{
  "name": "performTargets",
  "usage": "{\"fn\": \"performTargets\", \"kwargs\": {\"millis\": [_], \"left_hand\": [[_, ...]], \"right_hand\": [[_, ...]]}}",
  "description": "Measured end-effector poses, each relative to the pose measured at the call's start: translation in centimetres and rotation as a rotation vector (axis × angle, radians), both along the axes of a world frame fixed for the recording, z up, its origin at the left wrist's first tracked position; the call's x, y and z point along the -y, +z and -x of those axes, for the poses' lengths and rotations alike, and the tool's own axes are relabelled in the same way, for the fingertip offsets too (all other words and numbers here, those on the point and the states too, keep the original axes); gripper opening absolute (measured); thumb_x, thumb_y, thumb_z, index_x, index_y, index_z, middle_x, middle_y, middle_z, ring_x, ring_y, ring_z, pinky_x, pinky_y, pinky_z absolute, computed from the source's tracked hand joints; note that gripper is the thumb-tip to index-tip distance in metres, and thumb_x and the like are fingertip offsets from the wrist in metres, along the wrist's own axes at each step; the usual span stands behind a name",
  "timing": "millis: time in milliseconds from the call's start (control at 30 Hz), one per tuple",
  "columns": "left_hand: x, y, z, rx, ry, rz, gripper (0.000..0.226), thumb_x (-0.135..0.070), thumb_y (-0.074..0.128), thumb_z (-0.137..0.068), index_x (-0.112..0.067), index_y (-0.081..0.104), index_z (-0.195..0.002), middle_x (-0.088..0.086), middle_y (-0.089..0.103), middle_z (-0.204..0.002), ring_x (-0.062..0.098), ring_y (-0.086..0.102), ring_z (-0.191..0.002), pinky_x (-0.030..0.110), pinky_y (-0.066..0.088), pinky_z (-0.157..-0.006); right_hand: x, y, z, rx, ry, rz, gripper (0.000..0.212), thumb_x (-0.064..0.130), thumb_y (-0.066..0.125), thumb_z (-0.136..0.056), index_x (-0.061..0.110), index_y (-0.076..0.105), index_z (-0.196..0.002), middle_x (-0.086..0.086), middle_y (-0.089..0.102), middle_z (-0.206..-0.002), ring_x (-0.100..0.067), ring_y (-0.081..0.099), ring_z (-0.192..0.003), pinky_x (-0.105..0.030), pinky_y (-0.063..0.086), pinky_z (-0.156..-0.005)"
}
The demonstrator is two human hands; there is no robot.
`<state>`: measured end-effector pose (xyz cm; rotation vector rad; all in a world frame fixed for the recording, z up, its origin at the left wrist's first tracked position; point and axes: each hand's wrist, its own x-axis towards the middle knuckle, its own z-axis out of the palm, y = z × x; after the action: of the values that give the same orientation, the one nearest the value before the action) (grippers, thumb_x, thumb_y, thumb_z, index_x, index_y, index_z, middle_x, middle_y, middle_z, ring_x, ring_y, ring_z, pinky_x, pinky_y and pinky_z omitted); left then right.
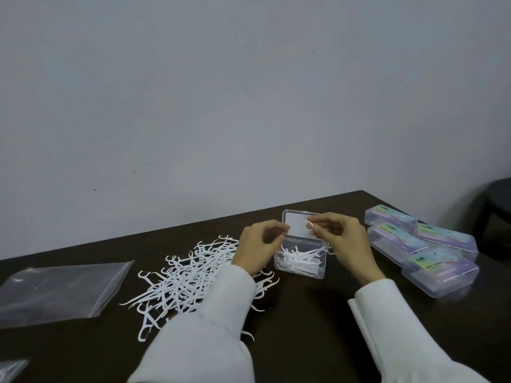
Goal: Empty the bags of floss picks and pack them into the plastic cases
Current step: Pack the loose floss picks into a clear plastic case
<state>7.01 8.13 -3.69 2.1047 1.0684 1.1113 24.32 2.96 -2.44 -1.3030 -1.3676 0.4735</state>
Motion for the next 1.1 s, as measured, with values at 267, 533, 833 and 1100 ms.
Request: {"fn": "performTargets", "kwargs": {"millis": [267,533,833,1100], "left_hand": [[-0.2,-0.7,0.7,-0.186,-0.036,0.102,0.018,-0.016,0.068,-0.083,-0.024,0.071,-0.099,-0.009,0.066,-0.106,0.004,0.054,-0.102,0.017,0.040,-0.085],[0.4,-0.4,0.4,-0.253,-0.033,0.010,0.028,-0.009,0.063,-0.083,-0.020,0.067,-0.108,-0.011,0.066,-0.093,-0.002,0.051,-0.084,-0.001,0.033,-0.071],[0.9,-0.2,-1.1,-0.355,0.020,-0.124,0.022,-0.030,0.064,-0.086,-0.032,0.067,-0.109,-0.015,0.065,-0.101,0.003,0.044,-0.089,0.029,0.030,-0.087],[1.1,-0.4,-1.1,-0.258,0.052,-0.046,0.015,-0.016,0.068,-0.084,-0.018,0.072,-0.098,-0.004,0.068,-0.091,0.005,0.052,-0.078,0.020,0.041,-0.074]], "right_hand": [[0.4,1.1,1.2,-0.325,0.146,-0.108,0.018,0.008,0.064,-0.082,0.018,0.066,-0.096,0.003,0.070,-0.092,-0.003,0.068,-0.085,-0.012,0.052,-0.069],[-0.4,-0.8,1.9,-0.484,0.200,0.096,0.017,0.002,0.062,-0.083,0.010,0.065,-0.098,-0.011,0.070,-0.097,-0.018,0.069,-0.091,-0.023,0.057,-0.075],[-0.3,-0.4,1.3,-0.461,0.141,0.033,0.017,0.006,0.064,-0.082,0.014,0.065,-0.097,-0.003,0.070,-0.094,-0.010,0.069,-0.087,-0.017,0.055,-0.068],[-0.6,-1.6,-0.4,0.299,-0.078,0.035,0.011,0.012,0.066,-0.084,0.022,0.069,-0.088,0.006,0.067,-0.090,-0.003,0.061,-0.085,-0.020,0.051,-0.082]]}}
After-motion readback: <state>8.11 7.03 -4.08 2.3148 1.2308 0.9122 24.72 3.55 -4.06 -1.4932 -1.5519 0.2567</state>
